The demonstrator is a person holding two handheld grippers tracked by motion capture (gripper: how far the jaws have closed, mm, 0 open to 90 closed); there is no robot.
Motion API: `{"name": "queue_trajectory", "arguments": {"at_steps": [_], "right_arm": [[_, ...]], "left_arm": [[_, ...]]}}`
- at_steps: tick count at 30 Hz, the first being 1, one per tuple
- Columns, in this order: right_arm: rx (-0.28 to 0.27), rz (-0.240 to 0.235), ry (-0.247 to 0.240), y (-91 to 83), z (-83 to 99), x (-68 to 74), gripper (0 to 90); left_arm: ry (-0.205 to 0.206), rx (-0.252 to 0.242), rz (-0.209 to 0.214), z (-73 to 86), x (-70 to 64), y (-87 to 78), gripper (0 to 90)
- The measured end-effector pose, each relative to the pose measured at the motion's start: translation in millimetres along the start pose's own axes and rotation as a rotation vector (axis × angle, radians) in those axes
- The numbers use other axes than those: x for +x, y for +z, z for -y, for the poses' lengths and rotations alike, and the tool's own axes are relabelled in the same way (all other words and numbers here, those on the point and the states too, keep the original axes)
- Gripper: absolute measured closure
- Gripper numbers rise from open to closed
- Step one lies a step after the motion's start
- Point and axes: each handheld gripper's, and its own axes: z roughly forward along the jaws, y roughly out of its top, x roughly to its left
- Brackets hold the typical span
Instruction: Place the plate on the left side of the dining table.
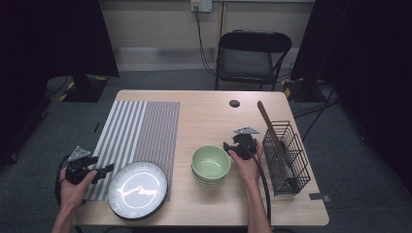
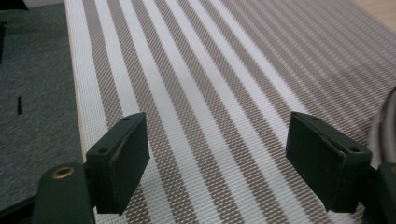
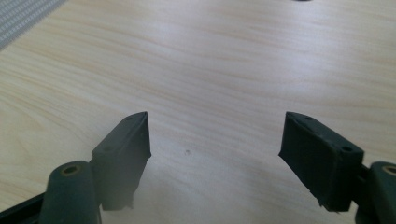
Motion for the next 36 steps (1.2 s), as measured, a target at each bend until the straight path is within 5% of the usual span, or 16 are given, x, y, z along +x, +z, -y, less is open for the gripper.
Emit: {"name": "queue_trajectory", "arguments": {"at_steps": [15,20,29,36], "right_arm": [[-0.094,-0.036,0.006,-26.3,-34.2,3.6,32.5],[-0.117,-0.069,0.008,-33.9,-41.1,7.8,33.7],[-0.163,-0.189,-0.014,-53.0,-52.8,22.7,38.5],[-0.196,-0.338,-0.08,-68.2,-60.5,54.8,46.1]], "left_arm": [[0.003,-0.081,0.076,-17.1,-15.8,-22.4,21.7],[0.019,-0.068,0.079,-14.8,-23.6,-24.6,21.7],[0.026,-0.09,0.145,-20.8,-31.6,-27.7,25.4],[0.026,-0.097,0.16,-24.4,-39.2,-27.2,25.6]]}}
